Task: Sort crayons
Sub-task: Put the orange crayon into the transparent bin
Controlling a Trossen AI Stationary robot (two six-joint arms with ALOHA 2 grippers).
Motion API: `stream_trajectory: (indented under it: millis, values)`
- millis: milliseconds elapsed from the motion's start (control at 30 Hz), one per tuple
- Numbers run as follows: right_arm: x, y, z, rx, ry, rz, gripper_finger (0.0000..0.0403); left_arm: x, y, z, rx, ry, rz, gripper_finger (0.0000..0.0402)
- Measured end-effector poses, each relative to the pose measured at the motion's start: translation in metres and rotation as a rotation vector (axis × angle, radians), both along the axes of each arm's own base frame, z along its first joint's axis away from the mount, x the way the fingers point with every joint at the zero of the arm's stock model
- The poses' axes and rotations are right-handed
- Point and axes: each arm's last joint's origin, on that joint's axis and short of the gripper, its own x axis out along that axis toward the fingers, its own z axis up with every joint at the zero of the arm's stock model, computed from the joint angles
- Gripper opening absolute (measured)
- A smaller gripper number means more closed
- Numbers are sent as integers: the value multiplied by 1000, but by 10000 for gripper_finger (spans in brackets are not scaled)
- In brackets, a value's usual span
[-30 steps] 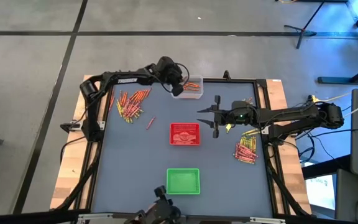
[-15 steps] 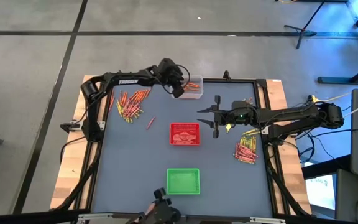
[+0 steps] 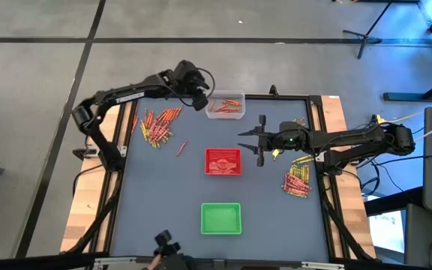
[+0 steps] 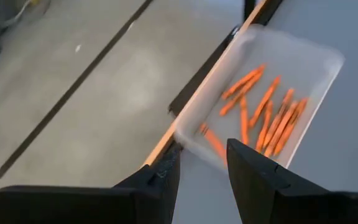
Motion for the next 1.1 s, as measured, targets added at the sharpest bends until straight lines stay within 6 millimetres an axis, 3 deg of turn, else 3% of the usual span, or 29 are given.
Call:
stream_trajectory:
  millis: [133,333,667,1100]
  values:
    - [0,0,-1,8,7,-2,151,-19,2,-3,-81,85,86,115]
    - [0,0,-1,7,6,-1,151,-36,13,-24,-245,185,193,115]
    - [0,0,0,3,4,-1,151,-34,21,-60,-397,276,219,114]
    - [0,0,0,3,4,-1,151,-27,32,-121,-587,364,286,114]
